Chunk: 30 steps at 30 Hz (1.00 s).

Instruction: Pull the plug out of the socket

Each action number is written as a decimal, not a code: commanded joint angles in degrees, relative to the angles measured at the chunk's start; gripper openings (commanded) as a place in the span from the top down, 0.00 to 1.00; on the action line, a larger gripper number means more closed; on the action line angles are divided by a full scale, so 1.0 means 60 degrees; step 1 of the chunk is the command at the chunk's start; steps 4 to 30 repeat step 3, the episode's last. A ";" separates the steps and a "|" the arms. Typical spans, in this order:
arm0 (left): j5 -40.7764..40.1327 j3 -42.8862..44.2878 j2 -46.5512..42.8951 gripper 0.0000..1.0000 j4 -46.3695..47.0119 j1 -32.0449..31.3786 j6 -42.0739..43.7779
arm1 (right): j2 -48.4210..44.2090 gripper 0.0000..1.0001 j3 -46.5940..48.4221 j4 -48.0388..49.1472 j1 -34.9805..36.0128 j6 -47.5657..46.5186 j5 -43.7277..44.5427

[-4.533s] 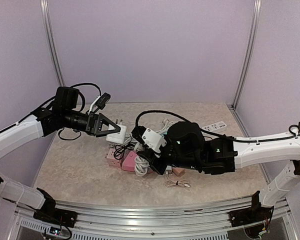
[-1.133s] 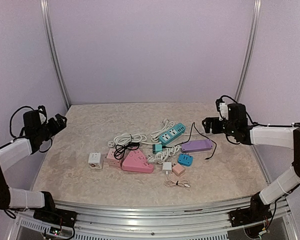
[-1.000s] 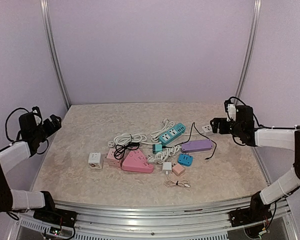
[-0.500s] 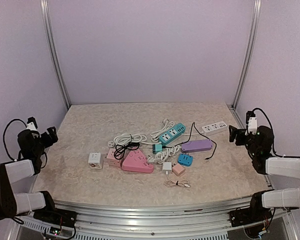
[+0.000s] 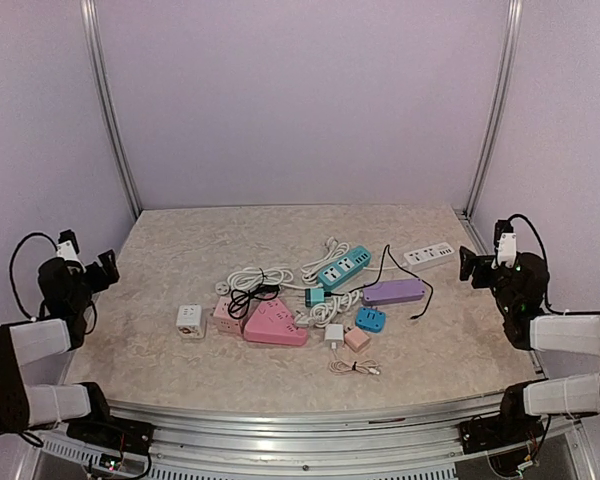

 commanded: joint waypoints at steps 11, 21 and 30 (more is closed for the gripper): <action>-0.0383 -0.0089 0.0228 0.01 0.0272 -0.0265 0.0333 | 0.0041 0.01 -0.0105 0.0277 -0.0089 0.0068 0.0062; -0.0383 -0.0089 0.0228 0.01 0.0272 -0.0265 0.0333 | 0.0041 0.01 -0.0105 0.0277 -0.0089 0.0068 0.0062; -0.0383 -0.0089 0.0228 0.01 0.0272 -0.0265 0.0333 | 0.0041 0.01 -0.0105 0.0277 -0.0089 0.0068 0.0062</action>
